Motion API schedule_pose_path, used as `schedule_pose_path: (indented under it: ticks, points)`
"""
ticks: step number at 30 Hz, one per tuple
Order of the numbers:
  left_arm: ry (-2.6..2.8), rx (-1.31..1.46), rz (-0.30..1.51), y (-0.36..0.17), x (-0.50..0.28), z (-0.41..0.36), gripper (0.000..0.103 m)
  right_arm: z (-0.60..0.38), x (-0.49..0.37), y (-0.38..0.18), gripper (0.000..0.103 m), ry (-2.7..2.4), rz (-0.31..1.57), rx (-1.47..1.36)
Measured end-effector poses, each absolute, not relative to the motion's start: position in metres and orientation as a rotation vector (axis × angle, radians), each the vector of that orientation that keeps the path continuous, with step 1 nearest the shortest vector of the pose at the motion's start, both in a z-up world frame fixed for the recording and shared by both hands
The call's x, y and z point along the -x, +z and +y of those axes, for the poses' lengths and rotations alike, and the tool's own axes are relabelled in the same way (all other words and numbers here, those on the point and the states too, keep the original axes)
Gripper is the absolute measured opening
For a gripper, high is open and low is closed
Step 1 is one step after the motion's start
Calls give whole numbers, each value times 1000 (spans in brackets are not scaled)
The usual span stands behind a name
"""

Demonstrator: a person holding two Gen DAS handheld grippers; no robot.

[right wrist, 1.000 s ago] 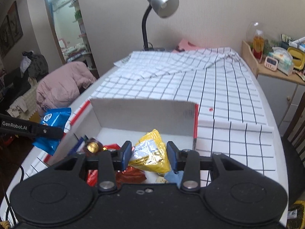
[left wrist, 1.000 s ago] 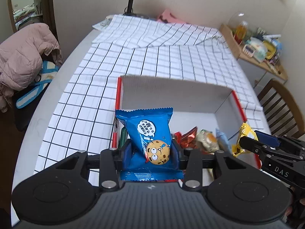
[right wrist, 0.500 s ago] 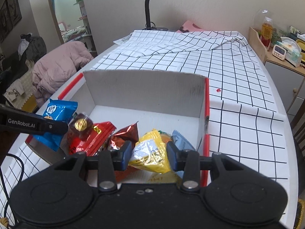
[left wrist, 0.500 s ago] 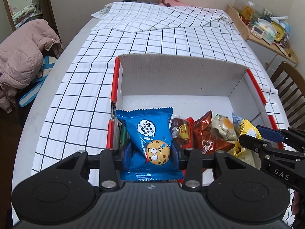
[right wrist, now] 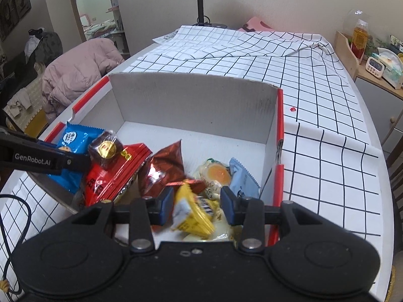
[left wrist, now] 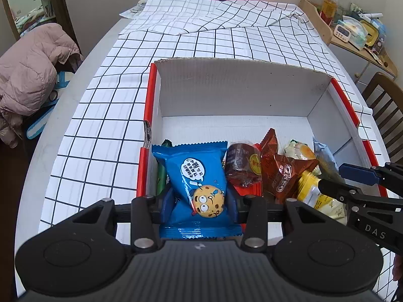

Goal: Organize snacks
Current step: 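Lower both packs into the red box and open both grippers, then pull both open grippers back out of the box toward the purple candy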

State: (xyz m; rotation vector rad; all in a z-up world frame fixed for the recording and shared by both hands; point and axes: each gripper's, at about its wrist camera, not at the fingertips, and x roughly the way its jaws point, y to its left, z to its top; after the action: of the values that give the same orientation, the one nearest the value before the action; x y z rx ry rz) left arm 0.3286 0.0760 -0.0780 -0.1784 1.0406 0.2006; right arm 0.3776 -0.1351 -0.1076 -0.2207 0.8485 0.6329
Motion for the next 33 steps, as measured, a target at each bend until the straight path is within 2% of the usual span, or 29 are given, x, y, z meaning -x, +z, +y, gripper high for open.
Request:
schedule_pose_path:
  ticks: [3,5,10,12,14,17,19,20,21,26,30,32,33]
  points:
    - [191,195,1020,-73,-325,78,53,-136,-375,-106,41,638,844,220]
    - [196,192,1006,-68,-323,78,62,-137,-374,-103,41,639,842,212]
    - [173,201,950,-50,-313,79,64,-146,-370,-89,47,641,817,175]
    - [163,204,922,-41,-308,78,66,-150,-368,-82,57,648,803,157]
    - [156,202,891,-31,-301,78,72,-154,-365,-74,58,651,783,143]
    - [144,200,834,-15,-288,77,74,-160,-358,-62,62,657,760,119]
    - [134,200,801,-5,-278,78,76,-164,-351,-55,83,657,743,108]
    - [129,202,785,-1,-272,78,77,-166,-347,-51,99,659,729,103]
    - [123,205,771,3,-266,79,78,-168,-342,-47,102,663,712,100]
    - [113,234,710,16,-237,88,90,-171,-319,-33,103,693,672,93]
    - [117,286,679,21,-216,100,93,-172,-303,-27,103,711,651,78]
    - [122,309,663,22,-204,107,102,-172,-294,-24,103,722,642,65]
    - [123,322,651,22,-197,110,102,-172,-290,-23,103,724,639,58]
